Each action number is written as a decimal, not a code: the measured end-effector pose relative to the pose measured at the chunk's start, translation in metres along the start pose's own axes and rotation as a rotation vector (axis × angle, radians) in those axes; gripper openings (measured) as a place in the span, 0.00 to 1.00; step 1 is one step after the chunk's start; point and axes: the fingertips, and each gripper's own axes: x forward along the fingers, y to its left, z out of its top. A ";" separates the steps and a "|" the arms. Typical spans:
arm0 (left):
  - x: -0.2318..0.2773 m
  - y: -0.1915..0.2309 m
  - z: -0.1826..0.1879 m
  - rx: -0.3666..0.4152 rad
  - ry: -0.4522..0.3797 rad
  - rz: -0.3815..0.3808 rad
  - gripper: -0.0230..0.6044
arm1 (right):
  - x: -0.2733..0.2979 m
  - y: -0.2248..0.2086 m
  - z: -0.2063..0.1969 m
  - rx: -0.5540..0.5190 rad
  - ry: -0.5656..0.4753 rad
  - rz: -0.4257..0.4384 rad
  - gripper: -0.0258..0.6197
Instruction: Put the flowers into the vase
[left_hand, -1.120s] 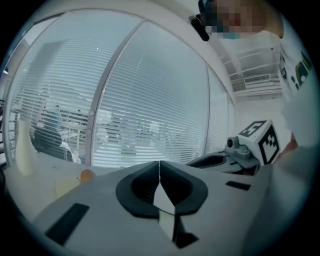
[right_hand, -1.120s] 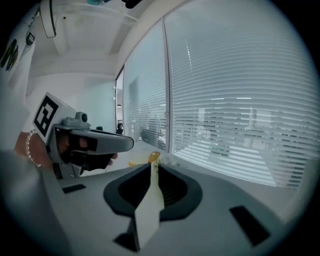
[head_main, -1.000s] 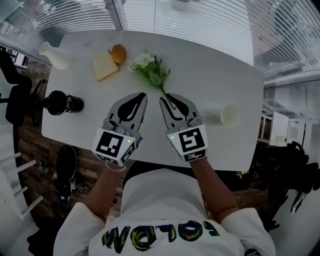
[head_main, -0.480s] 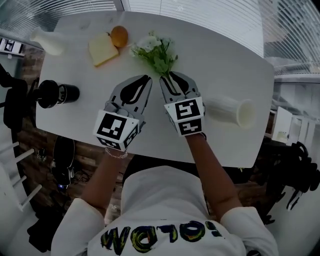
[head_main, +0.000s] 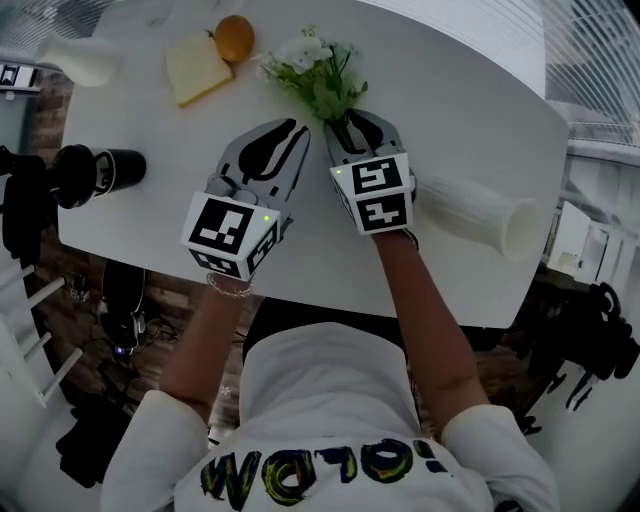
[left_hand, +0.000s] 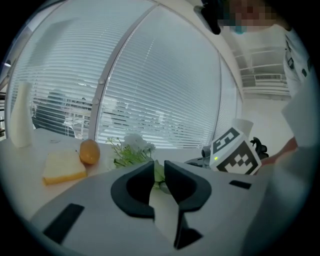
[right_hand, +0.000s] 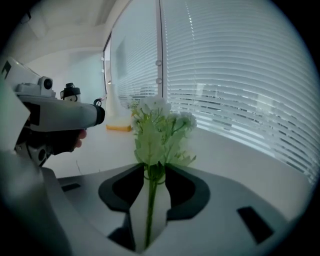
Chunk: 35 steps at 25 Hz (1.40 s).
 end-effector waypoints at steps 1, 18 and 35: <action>0.000 0.000 -0.001 -0.004 0.000 0.002 0.16 | 0.002 -0.001 -0.003 -0.004 0.006 0.001 0.26; -0.013 0.000 -0.013 -0.035 0.009 0.023 0.16 | -0.006 0.000 0.003 -0.003 -0.031 -0.014 0.13; -0.004 -0.032 0.044 -0.057 -0.048 -0.056 0.29 | -0.066 -0.009 0.053 0.019 -0.176 -0.046 0.13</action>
